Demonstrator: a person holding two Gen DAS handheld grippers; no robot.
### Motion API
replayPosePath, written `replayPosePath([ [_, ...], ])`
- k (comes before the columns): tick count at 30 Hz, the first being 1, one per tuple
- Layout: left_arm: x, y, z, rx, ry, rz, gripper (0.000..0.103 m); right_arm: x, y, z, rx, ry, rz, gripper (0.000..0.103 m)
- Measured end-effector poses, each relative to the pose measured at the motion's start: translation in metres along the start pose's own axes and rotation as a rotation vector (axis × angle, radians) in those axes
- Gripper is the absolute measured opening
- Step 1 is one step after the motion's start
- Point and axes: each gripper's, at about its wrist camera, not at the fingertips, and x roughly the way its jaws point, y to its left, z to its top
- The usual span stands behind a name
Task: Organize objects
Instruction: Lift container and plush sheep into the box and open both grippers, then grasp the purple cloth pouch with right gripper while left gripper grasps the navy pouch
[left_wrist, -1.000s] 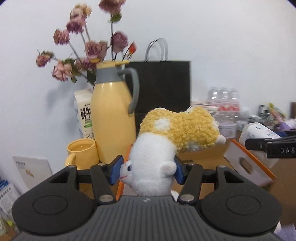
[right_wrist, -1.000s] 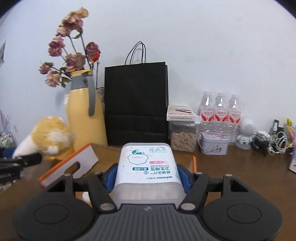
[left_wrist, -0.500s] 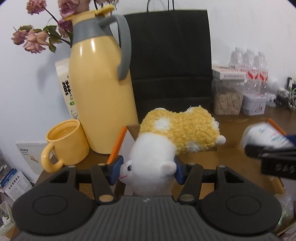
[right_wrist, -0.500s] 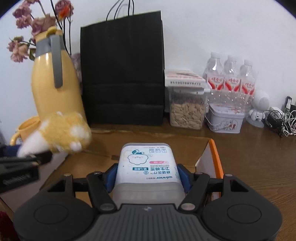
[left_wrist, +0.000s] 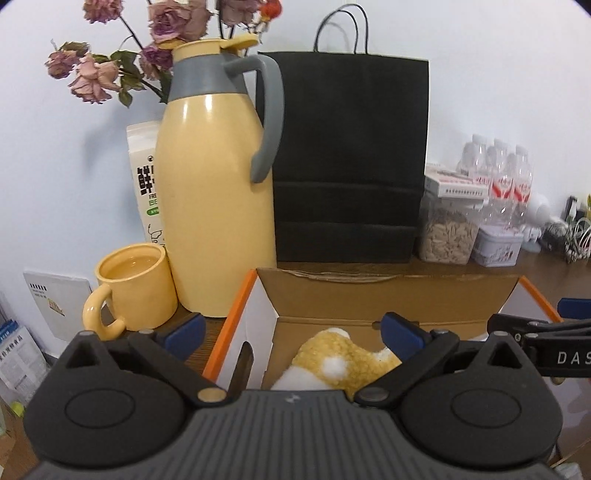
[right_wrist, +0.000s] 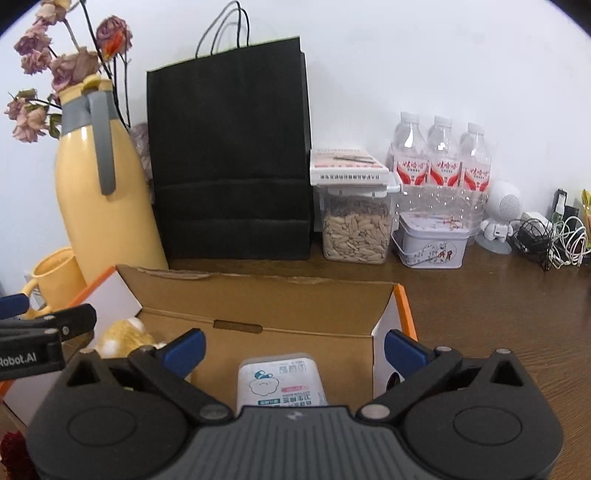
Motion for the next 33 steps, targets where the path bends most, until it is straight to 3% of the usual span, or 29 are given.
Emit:
replayPosePath([
  [9,-0.055,0.013,0.007,-0.035,-0.086,-0.045,0.103,-0.066,0.005,0.003,-0.037,-0.131,0.039,0.103],
  [16,-0.104,0.023,-0.007,-0.018,-0.122,-0.056,0.103,-0.127,0.007,-0.018,-0.073,-0.197,0.077,0.103],
  [33,-0.184,0.061,-0.094,-0.019,-0.014,-0.04,0.103,-0.201,-0.022,-0.126,-0.099,-0.05,0.11,0.103],
])
